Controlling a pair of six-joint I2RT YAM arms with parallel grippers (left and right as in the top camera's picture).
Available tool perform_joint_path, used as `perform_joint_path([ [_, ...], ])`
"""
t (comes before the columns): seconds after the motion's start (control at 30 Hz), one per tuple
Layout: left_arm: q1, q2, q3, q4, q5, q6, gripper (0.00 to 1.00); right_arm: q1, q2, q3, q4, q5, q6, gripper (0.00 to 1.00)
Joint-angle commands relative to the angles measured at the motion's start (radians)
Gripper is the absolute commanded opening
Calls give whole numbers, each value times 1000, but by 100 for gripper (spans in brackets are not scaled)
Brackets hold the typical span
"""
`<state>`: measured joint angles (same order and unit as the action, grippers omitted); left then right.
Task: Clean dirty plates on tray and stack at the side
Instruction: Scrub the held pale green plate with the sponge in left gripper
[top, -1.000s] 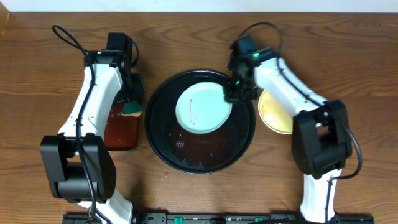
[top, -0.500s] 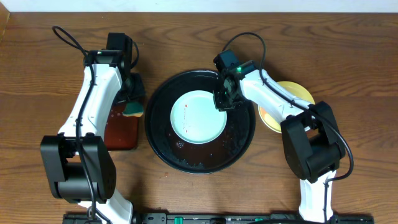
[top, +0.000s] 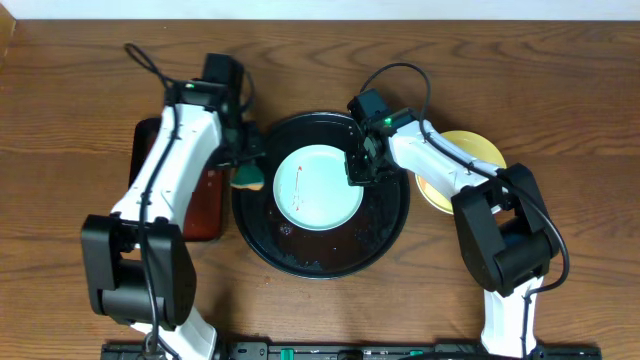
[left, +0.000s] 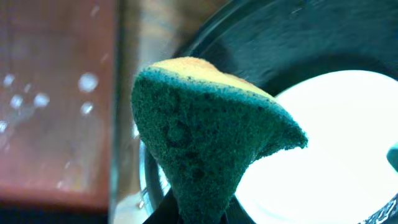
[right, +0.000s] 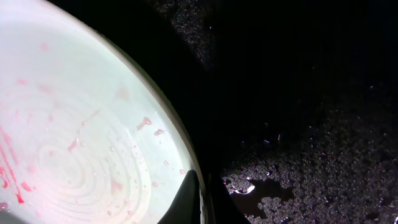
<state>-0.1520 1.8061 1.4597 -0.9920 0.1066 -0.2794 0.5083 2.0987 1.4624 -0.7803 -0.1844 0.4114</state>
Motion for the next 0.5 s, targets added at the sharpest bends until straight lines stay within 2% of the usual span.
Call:
perform_joint_path([
  [0.0, -64, -12, -26, 67, 10, 17, 8, 3, 15, -37, 6, 15, 22, 1],
  [0.23, -135, 4, -126, 196, 10, 22, 7, 3, 15, -38, 10, 15, 22, 1],
  [0.47, -182, 85, -170, 291, 10, 95, 7, 4, 15, -38, 10, 15, 21, 1],
])
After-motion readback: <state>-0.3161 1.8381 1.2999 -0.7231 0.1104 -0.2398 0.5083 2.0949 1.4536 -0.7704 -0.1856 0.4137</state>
